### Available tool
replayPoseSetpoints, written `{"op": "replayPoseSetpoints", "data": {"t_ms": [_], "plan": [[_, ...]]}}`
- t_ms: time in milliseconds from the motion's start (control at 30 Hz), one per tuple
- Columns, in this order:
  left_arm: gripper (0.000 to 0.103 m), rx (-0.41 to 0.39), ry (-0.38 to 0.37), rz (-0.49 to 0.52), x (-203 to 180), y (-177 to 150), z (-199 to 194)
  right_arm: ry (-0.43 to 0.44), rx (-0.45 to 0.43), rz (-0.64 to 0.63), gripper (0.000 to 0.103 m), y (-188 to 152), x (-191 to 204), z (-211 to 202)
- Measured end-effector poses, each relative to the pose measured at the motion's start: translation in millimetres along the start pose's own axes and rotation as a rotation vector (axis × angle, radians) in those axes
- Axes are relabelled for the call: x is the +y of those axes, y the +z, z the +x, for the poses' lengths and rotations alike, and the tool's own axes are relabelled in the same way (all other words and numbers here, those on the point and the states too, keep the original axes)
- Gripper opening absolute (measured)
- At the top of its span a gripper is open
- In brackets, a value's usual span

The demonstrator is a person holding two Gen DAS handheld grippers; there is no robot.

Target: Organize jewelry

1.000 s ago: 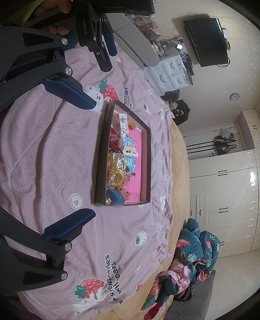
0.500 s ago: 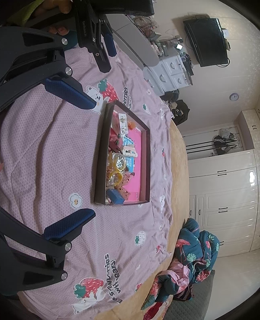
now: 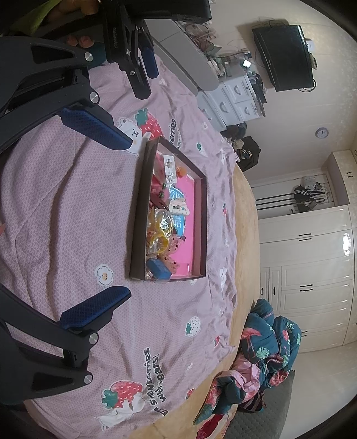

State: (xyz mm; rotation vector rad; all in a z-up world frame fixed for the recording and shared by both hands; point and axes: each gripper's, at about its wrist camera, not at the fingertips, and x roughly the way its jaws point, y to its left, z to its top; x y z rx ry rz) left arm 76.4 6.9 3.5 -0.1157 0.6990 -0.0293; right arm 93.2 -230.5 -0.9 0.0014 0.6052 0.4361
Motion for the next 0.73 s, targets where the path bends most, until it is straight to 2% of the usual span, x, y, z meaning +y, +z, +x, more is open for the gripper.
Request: {"op": "replayPoseSetpoints", "data": {"t_ms": [300,433,500,600,633,667,733], "plan": [[0.094,0.023,-0.018,-0.072,18.1,-3.1,4.5,-0.035,-0.006,0.041,0.099,1.5,-14.5,1.7],[0.094,0.06,0.114,-0.153,52.3,9.8,24.9,-0.107,0.011,0.14,0.099,6.2,-58.2,18.1],[0.094,0.088,0.199,-0.213,83.9,23.4,46.2,-0.218,0.027,0.192,0.099,13.3,-102.2,38.6],[0.094,0.108,0.368,-0.267,131.7,42.3,77.5,-0.382,0.079,0.27,0.099,20.0,-168.7,69.5],[0.094,0.115,0.399,-0.272,142.6,45.7,85.6,-0.419,0.107,0.345,0.099,20.6,-199.8,79.1],[0.094,0.139,0.457,-0.284,162.2,50.4,101.3,-0.426,0.125,0.404,0.099,20.1,-219.5,84.7],[0.094,0.174,0.475,-0.329,188.9,53.1,121.1,-0.442,0.147,0.504,0.099,19.4,-261.5,98.3]]}}
